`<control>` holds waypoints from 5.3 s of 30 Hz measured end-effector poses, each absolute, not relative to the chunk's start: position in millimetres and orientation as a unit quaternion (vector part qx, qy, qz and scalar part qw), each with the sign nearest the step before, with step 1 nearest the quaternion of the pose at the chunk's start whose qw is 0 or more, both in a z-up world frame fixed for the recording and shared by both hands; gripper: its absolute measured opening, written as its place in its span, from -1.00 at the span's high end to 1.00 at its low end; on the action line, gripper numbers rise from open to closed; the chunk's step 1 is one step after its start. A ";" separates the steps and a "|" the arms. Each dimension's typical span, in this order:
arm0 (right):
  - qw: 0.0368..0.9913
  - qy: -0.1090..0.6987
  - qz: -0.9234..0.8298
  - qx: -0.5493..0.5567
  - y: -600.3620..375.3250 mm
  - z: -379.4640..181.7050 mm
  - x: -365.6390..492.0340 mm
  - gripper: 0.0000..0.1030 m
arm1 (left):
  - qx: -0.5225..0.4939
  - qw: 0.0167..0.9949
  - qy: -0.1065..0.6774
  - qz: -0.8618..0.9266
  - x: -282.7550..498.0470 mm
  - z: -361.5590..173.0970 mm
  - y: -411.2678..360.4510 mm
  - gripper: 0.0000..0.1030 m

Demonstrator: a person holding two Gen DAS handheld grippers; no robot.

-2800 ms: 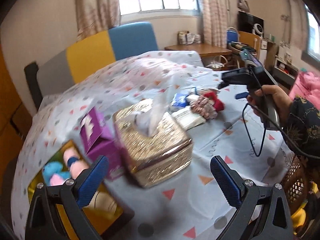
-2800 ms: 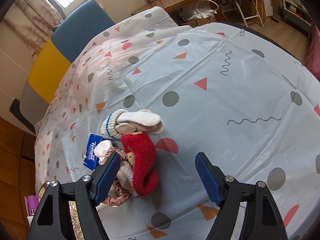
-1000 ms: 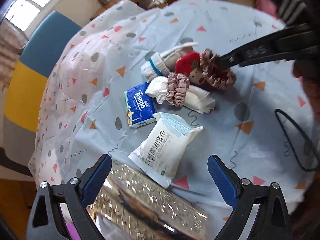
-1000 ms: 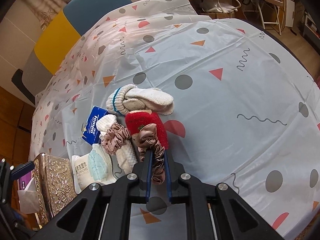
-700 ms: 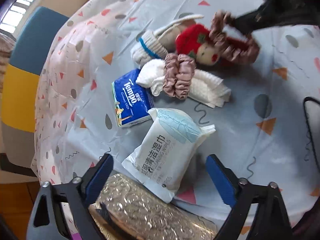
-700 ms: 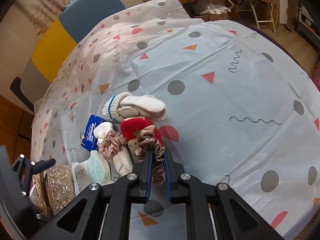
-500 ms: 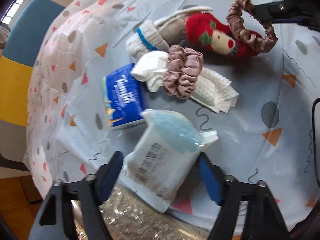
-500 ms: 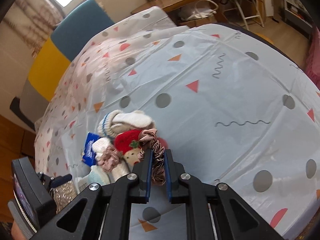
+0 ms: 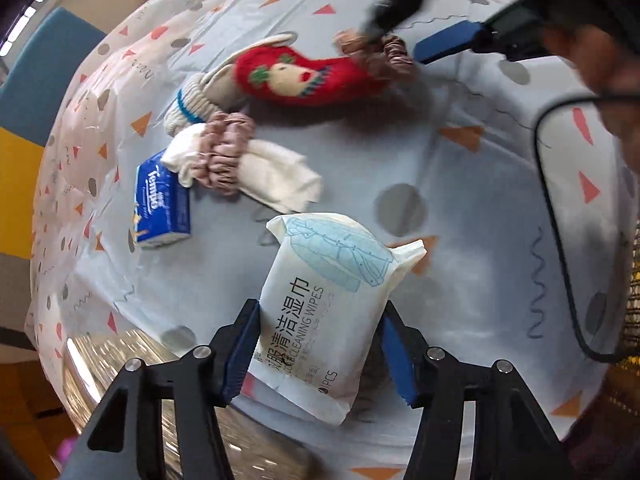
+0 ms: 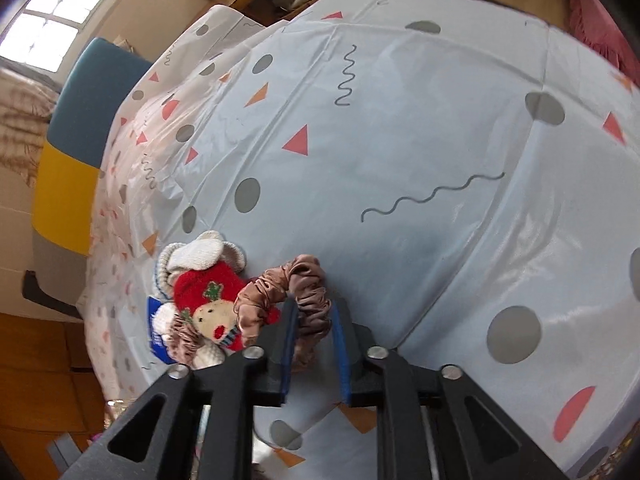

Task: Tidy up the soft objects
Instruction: 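Lift the brown scrunchie with the right tool while the left tool grasps the wipes pack, then carry the white wipes pack into the gold tray and open the left tool, then carry the brown scrunchie into the gold tray and open the right tool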

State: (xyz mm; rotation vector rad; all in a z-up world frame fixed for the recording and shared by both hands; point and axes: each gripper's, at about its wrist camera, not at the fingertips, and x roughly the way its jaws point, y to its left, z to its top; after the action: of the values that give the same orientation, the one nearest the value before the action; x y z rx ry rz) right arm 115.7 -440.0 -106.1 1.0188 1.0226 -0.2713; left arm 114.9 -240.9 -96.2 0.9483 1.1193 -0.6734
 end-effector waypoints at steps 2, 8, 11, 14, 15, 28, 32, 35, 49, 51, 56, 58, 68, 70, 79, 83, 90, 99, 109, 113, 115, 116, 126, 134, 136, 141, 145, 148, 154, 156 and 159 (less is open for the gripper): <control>0.742 0.461 -0.129 0.469 -440.8 -106.2 114.9 0.14 | 0.419 0.707 0.491 -0.290 105.8 -97.4 -240.7 -0.15; 0.769 0.444 -0.132 0.441 -435.6 -96.2 124.1 -0.28 | 0.420 0.739 0.454 -0.267 85.7 -106.5 -240.1 -0.19; 0.792 0.458 -0.120 0.386 -421.1 -90.5 137.2 -0.32 | 0.411 0.756 0.436 -0.265 78.1 -105.4 -234.1 -0.18; 0.784 0.499 -0.136 0.343 -412.0 -100.6 147.5 -0.32 | 0.407 0.771 0.412 -0.264 69.2 -106.6 -229.8 -0.18; 0.776 0.510 -0.143 0.344 -413.7 -105.5 146.8 -0.16 | 0.402 0.776 0.409 -0.263 67.9 -106.4 -228.1 -0.17; 0.771 0.519 -0.180 0.322 -427.5 -113.2 142.3 0.79 | 0.311 0.798 0.413 -0.310 53.2 -90.5 -192.3 0.04; 0.775 0.524 -0.182 0.303 -423.4 -113.1 146.2 0.77 | 0.254 0.807 0.426 -0.321 54.5 -81.0 -179.0 0.05; 0.779 0.525 -0.184 0.289 -420.8 -112.1 146.5 0.76 | 0.206 0.814 0.429 -0.332 54.4 -66.1 -170.9 0.05; 0.798 0.538 -0.196 0.189 -402.0 -108.9 151.3 0.76 | 0.021 0.855 0.396 -0.335 38.5 28.9 -97.4 0.04; 0.800 0.539 -0.198 0.177 -399.2 -108.8 151.2 0.76 | -0.007 0.864 0.388 -0.320 37.1 41.2 -72.6 0.04; 0.805 0.539 -0.201 0.146 -392.5 -106.7 147.4 0.75 | -0.090 0.888 0.373 -0.253 38.1 62.7 15.2 0.04; 0.806 0.539 -0.201 0.137 -389.5 -105.1 143.4 0.73 | -0.123 0.900 0.367 -0.204 35.8 67.1 62.2 0.04; 0.811 0.539 -0.206 0.101 -375.6 -103.7 145.4 0.73 | -0.276 0.866 0.413 0.060 17.3 0.9 262.8 0.04; 0.811 0.539 -0.207 0.093 -371.5 -105.2 150.6 0.73 | -0.293 0.849 0.430 0.091 21.7 -18.3 282.6 0.04; 0.812 0.540 -0.210 0.071 -358.3 -104.5 153.3 0.73 | -0.322 0.809 0.457 0.180 77.0 -60.9 330.2 0.01; 0.812 0.540 -0.211 0.061 -350.7 -105.0 156.0 0.73 | -0.326 0.802 0.460 0.195 97.7 -73.5 338.8 -0.20; 0.813 0.541 -0.211 0.053 -343.2 -107.2 158.3 0.73 | -0.255 0.834 0.447 0.200 90.3 -60.3 325.7 -0.34; 0.815 0.536 -0.211 0.068 -353.2 -104.6 157.6 0.73 | -0.148 0.881 0.406 0.195 24.1 -38.9 269.8 -0.60; 0.838 0.478 -0.198 0.173 -380.8 -80.5 147.1 0.77 | -0.111 0.891 0.387 0.211 -15.3 -38.2 238.6 -0.78; 0.869 0.433 -0.164 0.175 -367.1 -61.2 143.4 0.77 | -0.110 0.891 0.380 0.223 -22.3 -36.8 237.3 -0.95; 0.881 0.426 -0.136 0.156 -350.6 -52.3 143.4 0.77 | -0.111 0.894 0.371 0.225 -25.2 -33.7 239.1 -1.00; 0.888 0.421 -0.121 0.141 -338.7 -45.1 143.7 0.77 | -0.113 0.896 0.365 0.225 -27.1 -31.9 240.6 -1.00; 0.951 0.300 0.067 0.019 -194.1 72.6 97.5 0.77 | -0.110 0.900 0.358 0.224 -34.2 -28.8 248.3 -1.00; 0.883 0.317 0.334 -0.091 -18.8 76.8 48.9 0.77 | -0.102 0.896 0.355 0.245 -43.2 -27.6 257.2 -1.00; 0.846 0.350 0.386 -0.112 28.6 52.8 45.2 0.77 | -0.106 0.895 0.355 0.250 -46.7 -28.0 262.6 -1.00; 0.779 0.415 0.443 -0.159 119.5 -10.5 39.2 0.76 | -0.126 0.892 0.351 0.255 -57.4 -30.0 278.4 -0.99; 0.758 0.449 0.428 -0.199 156.1 -52.3 45.7 0.67 | -0.145 0.888 0.354 0.255 -62.7 -34.3 288.6 -0.99; 0.768 0.465 0.393 -0.200 157.4 -69.9 56.6 0.42 | -0.142 0.887 0.358 0.253 -63.2 -38.0 288.5 -1.00; 0.772 0.462 0.404 -0.163 133.1 -55.5 56.7 0.23 | -0.130 0.898 0.349 0.233 -60.7 -35.5 277.3 -1.00; 0.778 0.446 0.414 -0.155 121.9 -40.4 49.8 0.22 | -0.117 0.901 0.345 0.235 -59.8 -33.4 271.6 -1.00; 0.798 0.412 0.412 -0.154 100.7 -18.7 42.1 0.21 | -0.109 0.905 0.341 0.230 -58.3 -29.2 266.1 -1.00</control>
State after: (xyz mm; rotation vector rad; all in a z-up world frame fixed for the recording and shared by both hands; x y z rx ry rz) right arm 42.1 100.7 -18.7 -0.3300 0.8852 0.8835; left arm -58.3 266.1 -29.2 -0.2243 0.7042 0.4742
